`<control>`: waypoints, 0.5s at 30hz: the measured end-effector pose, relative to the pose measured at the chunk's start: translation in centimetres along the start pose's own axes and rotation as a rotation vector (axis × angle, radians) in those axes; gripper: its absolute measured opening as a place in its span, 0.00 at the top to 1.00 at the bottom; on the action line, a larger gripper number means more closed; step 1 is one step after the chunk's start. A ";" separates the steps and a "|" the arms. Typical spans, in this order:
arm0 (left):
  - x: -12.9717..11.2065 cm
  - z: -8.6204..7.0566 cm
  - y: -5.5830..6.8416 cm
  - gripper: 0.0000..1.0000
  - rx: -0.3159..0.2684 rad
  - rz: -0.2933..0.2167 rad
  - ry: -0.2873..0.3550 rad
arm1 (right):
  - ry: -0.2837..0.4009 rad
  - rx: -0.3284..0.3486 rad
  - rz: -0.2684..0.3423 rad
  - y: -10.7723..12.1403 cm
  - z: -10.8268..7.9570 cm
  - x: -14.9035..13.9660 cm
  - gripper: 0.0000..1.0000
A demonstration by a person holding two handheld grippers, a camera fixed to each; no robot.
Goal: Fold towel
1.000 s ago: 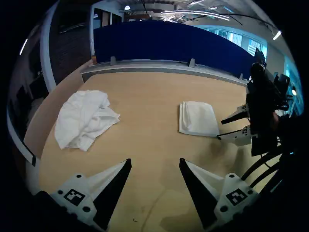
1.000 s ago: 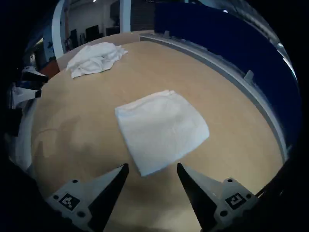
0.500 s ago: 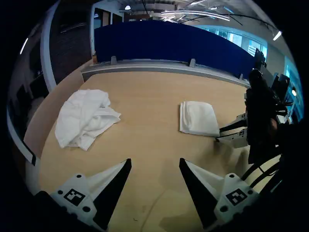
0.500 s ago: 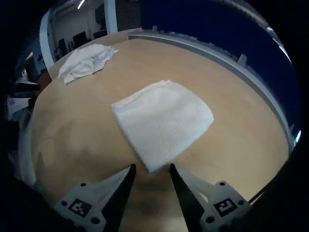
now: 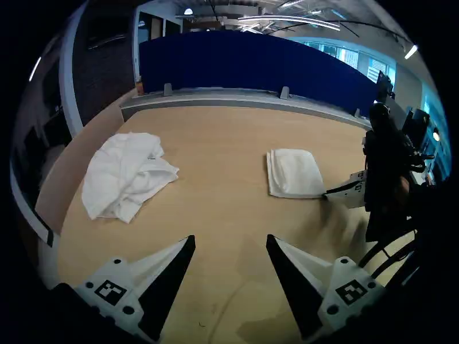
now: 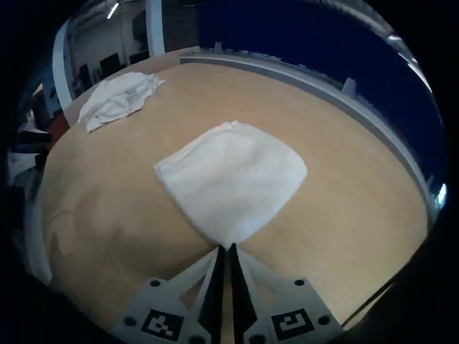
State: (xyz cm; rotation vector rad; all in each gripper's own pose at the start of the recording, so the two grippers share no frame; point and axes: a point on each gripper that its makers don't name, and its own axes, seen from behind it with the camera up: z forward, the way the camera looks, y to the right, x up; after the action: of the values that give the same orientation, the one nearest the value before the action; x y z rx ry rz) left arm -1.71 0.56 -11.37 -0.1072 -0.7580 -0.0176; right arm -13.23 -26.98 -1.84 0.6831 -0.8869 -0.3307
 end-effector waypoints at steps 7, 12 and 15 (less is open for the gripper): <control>0.2 -0.4 -0.1 0.08 -0.005 -0.001 0.007 | 0.020 0.003 -0.005 0.2 -0.8 1.0 0.95; 0.6 -0.7 -0.2 0.08 -0.010 0.000 0.017 | 0.066 -0.001 -0.024 0.4 -2.3 3.6 0.95; 1.0 -0.9 -0.4 0.08 -0.013 -0.001 0.028 | 0.100 -0.006 -0.044 0.6 -3.5 5.9 0.95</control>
State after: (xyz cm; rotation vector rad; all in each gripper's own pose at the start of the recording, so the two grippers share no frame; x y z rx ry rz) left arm -0.39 0.14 -11.30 -0.1182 -0.7298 -0.0247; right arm -6.92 -28.22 0.56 0.7087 -0.7761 -0.3351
